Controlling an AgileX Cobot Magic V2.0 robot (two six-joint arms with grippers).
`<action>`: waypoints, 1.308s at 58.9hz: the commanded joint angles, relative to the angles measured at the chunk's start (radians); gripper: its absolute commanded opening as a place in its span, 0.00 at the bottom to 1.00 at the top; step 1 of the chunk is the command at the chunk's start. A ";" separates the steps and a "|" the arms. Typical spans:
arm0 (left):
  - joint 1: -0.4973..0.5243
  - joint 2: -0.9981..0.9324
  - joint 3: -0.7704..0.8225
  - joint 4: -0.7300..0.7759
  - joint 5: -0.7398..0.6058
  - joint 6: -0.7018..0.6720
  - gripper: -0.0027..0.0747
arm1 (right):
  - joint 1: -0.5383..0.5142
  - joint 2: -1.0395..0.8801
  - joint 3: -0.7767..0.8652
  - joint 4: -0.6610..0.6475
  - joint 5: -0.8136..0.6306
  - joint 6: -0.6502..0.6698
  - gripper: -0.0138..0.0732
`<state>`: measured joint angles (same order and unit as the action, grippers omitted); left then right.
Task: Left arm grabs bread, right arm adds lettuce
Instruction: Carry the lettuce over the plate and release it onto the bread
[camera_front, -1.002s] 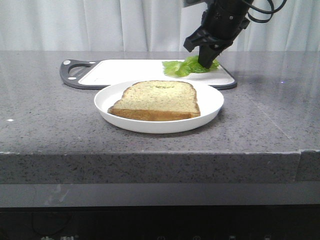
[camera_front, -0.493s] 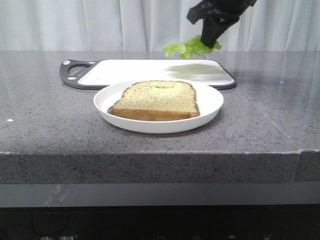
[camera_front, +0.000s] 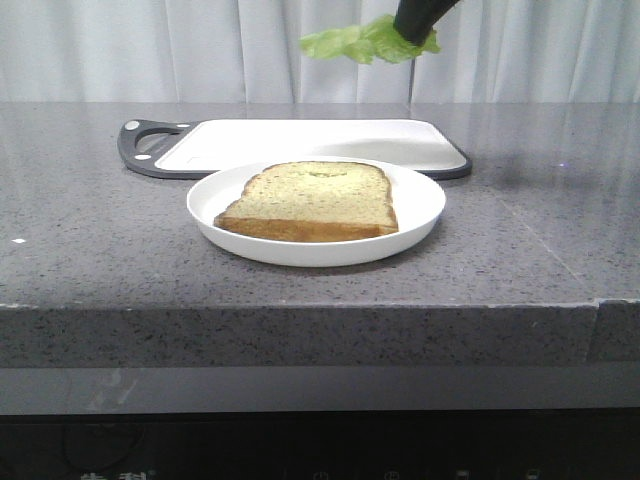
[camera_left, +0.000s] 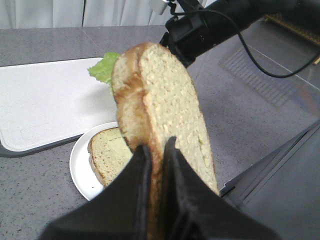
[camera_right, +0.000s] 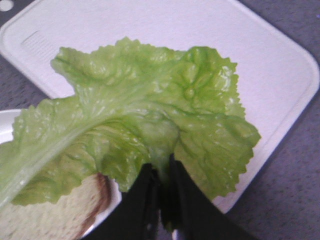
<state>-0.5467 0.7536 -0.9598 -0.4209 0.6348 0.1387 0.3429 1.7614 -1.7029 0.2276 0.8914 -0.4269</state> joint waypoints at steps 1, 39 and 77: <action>-0.001 -0.004 -0.026 -0.025 -0.084 -0.002 0.01 | 0.037 -0.121 0.087 0.020 -0.090 -0.024 0.09; -0.001 -0.004 -0.026 -0.025 -0.084 -0.002 0.01 | 0.149 -0.189 0.365 0.038 -0.171 -0.028 0.17; -0.001 -0.004 -0.026 -0.025 -0.084 -0.002 0.01 | 0.149 -0.211 0.357 0.057 -0.170 -0.028 0.65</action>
<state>-0.5467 0.7536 -0.9598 -0.4209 0.6326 0.1387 0.4920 1.6110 -1.3132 0.2710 0.7692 -0.4432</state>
